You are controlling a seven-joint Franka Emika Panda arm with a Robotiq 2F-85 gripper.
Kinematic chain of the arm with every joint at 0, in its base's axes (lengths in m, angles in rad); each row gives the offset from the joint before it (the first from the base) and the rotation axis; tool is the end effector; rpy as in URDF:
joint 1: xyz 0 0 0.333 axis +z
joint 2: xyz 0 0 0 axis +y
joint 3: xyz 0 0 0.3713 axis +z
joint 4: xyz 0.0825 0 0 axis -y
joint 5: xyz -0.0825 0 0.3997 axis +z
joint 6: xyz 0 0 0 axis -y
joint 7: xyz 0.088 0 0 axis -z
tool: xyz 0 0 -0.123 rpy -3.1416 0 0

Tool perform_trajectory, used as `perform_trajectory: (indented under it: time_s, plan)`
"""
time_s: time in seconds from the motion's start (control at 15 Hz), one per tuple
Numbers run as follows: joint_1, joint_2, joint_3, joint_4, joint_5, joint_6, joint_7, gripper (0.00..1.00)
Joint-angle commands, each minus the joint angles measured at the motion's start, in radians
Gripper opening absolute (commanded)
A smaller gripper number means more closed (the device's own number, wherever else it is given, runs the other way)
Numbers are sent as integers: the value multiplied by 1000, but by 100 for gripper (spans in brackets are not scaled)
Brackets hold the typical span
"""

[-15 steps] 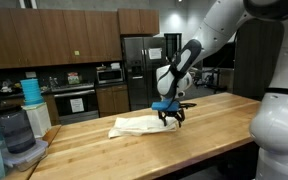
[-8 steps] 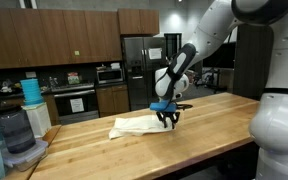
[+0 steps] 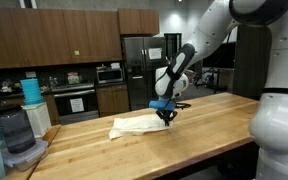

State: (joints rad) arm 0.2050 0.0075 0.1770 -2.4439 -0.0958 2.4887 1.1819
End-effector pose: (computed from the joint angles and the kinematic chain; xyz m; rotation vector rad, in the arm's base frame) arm 0.4604 0.1844 0.3284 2.9218 -1.1080 0.1057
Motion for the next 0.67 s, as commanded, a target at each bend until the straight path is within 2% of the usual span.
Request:
perform_trajectory:
  time_s: [0.0,0.4,0.6]
  plan:
    - [-20,-49,-10,-25,17,48,-32,2]
    - [-49,-232,-1,-70,-39,48,-8,2]
    - [-60,-312,23,-55,-66,31,-41,2]
